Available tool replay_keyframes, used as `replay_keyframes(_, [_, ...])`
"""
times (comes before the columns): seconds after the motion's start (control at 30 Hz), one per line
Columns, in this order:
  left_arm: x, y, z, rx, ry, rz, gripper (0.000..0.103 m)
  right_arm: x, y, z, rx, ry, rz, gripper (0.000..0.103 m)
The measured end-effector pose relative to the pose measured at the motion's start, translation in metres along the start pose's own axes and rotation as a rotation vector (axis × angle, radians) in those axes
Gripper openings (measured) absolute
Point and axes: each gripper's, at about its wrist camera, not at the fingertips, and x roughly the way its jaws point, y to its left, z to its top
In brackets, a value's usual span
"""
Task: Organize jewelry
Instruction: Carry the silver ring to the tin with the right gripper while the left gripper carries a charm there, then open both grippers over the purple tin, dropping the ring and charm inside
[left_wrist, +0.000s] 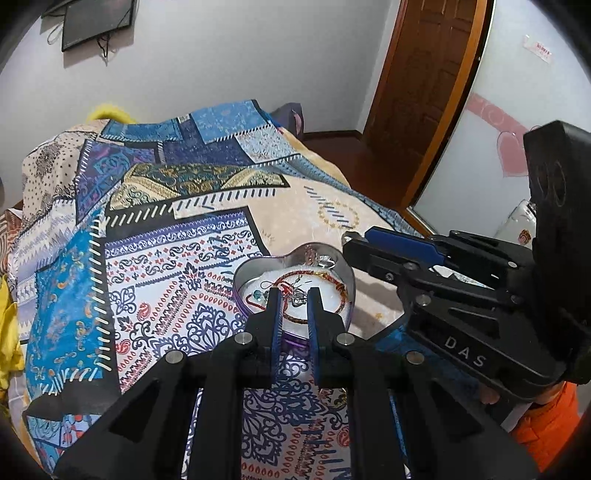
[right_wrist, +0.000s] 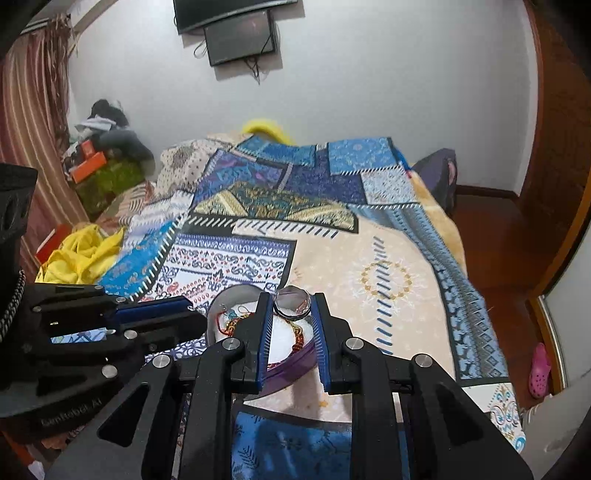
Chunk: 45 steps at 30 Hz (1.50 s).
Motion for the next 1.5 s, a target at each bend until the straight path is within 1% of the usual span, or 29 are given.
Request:
replay_keyframes(0.27, [0.012,0.006,-0.002,-0.002,0.031,-0.008,0.012,0.014,-0.001,-0.002,-0.014,0.068,0.017,0.019])
replay_keyframes(0.57, [0.005,0.008,-0.001,-0.005,0.027,-0.008,0.012,0.019,0.002,-0.003,-0.029,0.119,0.026,0.019])
replay_keyframes(0.77, [-0.009,0.012,0.001,-0.015,0.012,0.004,0.012,0.007,0.002,-0.001,-0.015,0.106,0.021,0.020])
replay_keyframes(0.87, [-0.016,0.013,0.000,-0.018,0.009,0.010,0.016,-0.004,0.004,0.001,-0.017,0.087,0.014,0.020])
replay_keyframes(0.93, [-0.021,0.013,-0.001,-0.020,0.005,0.014,0.020,-0.011,0.006,0.001,-0.018,0.075,0.014,0.020])
replay_keyframes(1.17, [-0.041,0.009,-0.010,-0.012,-0.005,0.021,0.021,-0.034,0.016,-0.006,-0.025,0.041,0.013,0.021])
replay_keyframes(1.2, [-0.043,0.008,-0.012,-0.010,-0.005,0.023,0.022,-0.035,0.017,-0.007,-0.025,0.041,0.014,0.021])
replay_keyframes(1.33, [-0.051,0.007,-0.020,-0.015,-0.006,0.029,0.032,-0.038,0.026,-0.020,-0.035,0.055,0.017,0.021])
replay_keyframes(1.5, [-0.055,0.009,-0.033,-0.022,0.010,0.032,0.033,-0.033,0.031,-0.036,-0.036,0.096,0.020,0.021])
